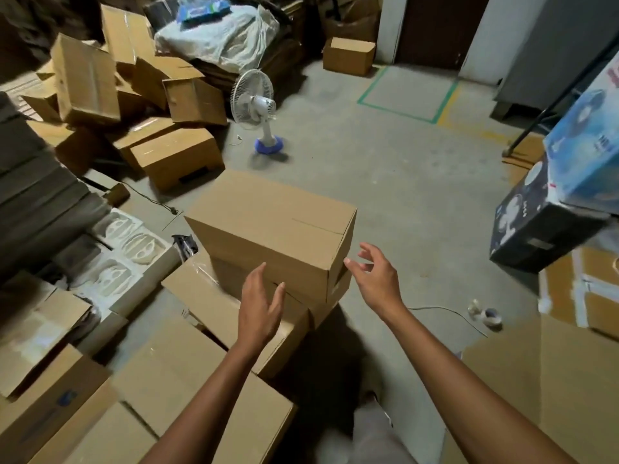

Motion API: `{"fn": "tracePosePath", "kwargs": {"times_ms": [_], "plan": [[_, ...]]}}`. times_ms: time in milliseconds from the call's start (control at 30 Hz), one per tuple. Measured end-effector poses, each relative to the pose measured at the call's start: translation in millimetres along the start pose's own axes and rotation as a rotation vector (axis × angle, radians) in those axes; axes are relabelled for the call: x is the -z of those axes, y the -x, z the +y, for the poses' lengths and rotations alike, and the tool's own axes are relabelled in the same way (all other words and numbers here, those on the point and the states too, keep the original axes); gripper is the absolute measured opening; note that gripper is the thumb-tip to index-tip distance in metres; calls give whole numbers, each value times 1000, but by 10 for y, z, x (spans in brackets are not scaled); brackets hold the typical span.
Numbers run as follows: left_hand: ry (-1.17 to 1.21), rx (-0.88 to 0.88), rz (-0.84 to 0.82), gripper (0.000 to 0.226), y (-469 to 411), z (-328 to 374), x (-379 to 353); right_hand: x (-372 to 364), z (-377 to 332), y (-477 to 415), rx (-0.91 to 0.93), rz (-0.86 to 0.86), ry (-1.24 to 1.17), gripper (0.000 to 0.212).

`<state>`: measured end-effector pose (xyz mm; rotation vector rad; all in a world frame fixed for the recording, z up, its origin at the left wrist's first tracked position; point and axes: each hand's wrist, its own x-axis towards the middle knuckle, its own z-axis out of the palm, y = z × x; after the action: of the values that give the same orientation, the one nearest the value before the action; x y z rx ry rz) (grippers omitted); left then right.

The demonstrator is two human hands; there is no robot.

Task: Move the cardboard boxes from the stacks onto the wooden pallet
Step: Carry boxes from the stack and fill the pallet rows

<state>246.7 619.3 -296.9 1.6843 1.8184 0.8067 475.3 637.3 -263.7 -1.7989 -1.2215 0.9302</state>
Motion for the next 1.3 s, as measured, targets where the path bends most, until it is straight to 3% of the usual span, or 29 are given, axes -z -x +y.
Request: {"fn": "tracePosePath", "kwargs": {"times_ms": [267, 467, 567, 700, 767, 833, 933, 1000, 1100, 1167, 1233, 1300], "plan": [[157, 409, 50, 65, -1004, 137, -782, 114, 122, -1809, -50, -185, 93, 56], [746, 1048, 277, 49, -1586, 184, -1201, 5, 340, -2885, -69, -403, 323, 72], [930, 1185, 345, 56, -1676, 138, -1325, -106, 478, -3209, -116, -502, 401, 78], [1141, 1324, 370, 75, -1702, 71, -1462, -280, 681, -3448, -188, -574, 399, 66], [1239, 1310, 338, 74, -1712, 44, -1509, -366, 759, -3487, -260, -583, 313, 54], [1260, 1215, 288, 58, -1715, 92, -1524, -420, 784, -3475, -324, -566, 215, 39], [1108, 1124, 216, 38, -1700, 146, -1483, -452, 748, -3384, -325, -549, 181, 55], [993, 1123, 192, 47, -1642, 100, -1402, -458, 735, -3283, -329, -547, 204, 74], [883, 1048, 236, 47, -1521, 15, -1178, -486, 725, -3062, -335, -512, 235, 79], [818, 981, 284, 48, -1433, -65, -968, -525, 679, -2842, -352, -475, 180, 68], [795, 897, 312, 66, -1353, -90, -703, -575, 525, -2526, -385, -431, 57, 49], [782, 814, 324, 86, -1240, -184, -453, -644, 401, -2202, -429, -391, -60, 48]]}}
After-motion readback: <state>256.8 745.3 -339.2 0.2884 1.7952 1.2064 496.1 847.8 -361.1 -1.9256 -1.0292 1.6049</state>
